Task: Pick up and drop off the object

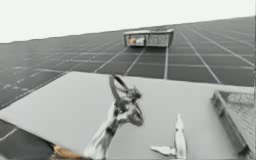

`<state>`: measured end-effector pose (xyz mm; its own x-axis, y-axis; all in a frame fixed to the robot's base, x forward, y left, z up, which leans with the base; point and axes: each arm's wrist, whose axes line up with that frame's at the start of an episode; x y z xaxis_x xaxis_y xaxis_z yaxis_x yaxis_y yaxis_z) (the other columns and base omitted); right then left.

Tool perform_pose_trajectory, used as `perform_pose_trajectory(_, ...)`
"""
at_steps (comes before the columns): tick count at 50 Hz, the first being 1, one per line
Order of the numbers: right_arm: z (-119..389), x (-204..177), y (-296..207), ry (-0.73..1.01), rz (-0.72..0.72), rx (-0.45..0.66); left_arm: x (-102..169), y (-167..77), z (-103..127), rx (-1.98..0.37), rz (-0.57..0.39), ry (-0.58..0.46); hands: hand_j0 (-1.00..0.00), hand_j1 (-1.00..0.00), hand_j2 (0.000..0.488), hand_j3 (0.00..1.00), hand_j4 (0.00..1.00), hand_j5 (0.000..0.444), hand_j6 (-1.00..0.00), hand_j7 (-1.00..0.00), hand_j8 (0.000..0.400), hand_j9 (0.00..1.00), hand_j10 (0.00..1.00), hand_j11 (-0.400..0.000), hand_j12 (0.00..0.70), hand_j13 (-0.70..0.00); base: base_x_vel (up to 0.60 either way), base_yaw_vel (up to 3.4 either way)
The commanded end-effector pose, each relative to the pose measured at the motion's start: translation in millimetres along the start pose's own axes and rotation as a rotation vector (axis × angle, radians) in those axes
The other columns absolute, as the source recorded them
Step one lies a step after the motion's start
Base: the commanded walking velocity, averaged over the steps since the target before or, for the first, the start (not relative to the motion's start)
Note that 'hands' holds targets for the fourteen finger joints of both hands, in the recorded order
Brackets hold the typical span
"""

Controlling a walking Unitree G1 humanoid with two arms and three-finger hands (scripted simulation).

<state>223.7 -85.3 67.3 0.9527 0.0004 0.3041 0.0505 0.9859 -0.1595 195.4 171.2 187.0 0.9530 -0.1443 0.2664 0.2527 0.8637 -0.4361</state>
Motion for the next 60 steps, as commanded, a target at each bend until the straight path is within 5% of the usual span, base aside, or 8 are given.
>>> perform_pose_trajectory(1, -30.3, 57.4, 26.3, -0.197, 0.219, 0.138, 12.1, 14.5, 1.8, -0.438, 0.007, 0.147, -1.0, -1.0, 0.0, 0.0, 0.0, 0.0, -1.0, -1.0, 0.4, 0.0, 0.0, 0.0, 0.7, 0.0, 0.0, 0.0)
perform_pose_trajectory(14, 13.6, 40.3, 100.3, -0.122, 0.358, 0.123, 11.2, -13.8, -4.8, -0.472, -0.055, 0.21, -1.0, -1.0, 0.0, 0.0, 0.0, 0.0, -1.0, -1.0, 0.4, 0.0, 0.0, 0.0, 0.7, 0.0, 0.0, 0.0)
perform_pose_trajectory(17, -1.9, 33.3, 130.4, -0.146, 0.092, 0.195, 13.7, -27.9, -4.9, -0.456, -0.067, 0.204, -1.0, -1.0, 0.0, 0.11, 1.0, 0.444, -1.0, -1.0, 0.4, 0.11, 1.0, -0.4, 0.7, -0.7, 0.0, 0.0)
perform_pose_trajectory(19, -2.7, 32.9, 126.4, -0.15, 0.053, 0.199, 13.3, -24.0, -11.8, -0.47, -0.056, 0.205, -1.0, -1.0, 0.0, 0.99, 1.0, 0.005, -1.0, -1.0, 0.4, 0.99, 1.0, -0.4, 0.7, -0.7, 0.0, 0.0)
perform_pose_trajectory(35, -41.3, 67.2, 47.3, 0.234, -0.319, 0.633, 21.4, 18.3, -50.9, -0.303, 0.101, 0.432, -0.99, -1.0, 0.005, 1.0, 1.0, 0.0, -0.99, -1.0, 0.4, 1.0, 1.0, -0.4, 0.7, -0.7, 0.0, 0.0)
perform_pose_trajectory(37, -40.2, 67.9, 31.9, 0.244, -0.381, 0.622, 24.1, 19.9, -65.6, -0.274, 0.132, 0.482, -0.02, -1.0, 0.488, 1.0, 1.0, 0.0, -0.02, -1.0, 0.4, 1.0, 1.0, -0.4, 0.7, -0.7, 0.0, 0.0)
perform_pose_trajectory(38, -53.7, 59.6, 32.8, 0.221, -0.448, 0.605, 27.4, 19.1, -67.6, -0.253, 0.139, 0.521, 0.0, 0.0, 0.0, 1.0, 1.0, 0.0, 0.0, 0.0, 0.0, 1.0, 1.0, -0.4, 0.0, -0.7, 0.0, 0.0)
perform_pose_trajectory(60, -75.4, 74.1, -27.1, -0.638, -0.107, 0.295, -19.7, 13.7, -99.1, -0.323, 0.097, 0.673, 0.0, 0.0, 0.0, 1.0, 1.0, 0.0, 0.0, 0.0, 0.0, 1.0, 1.0, -0.4, 0.0, -0.7, 0.0, 0.0)
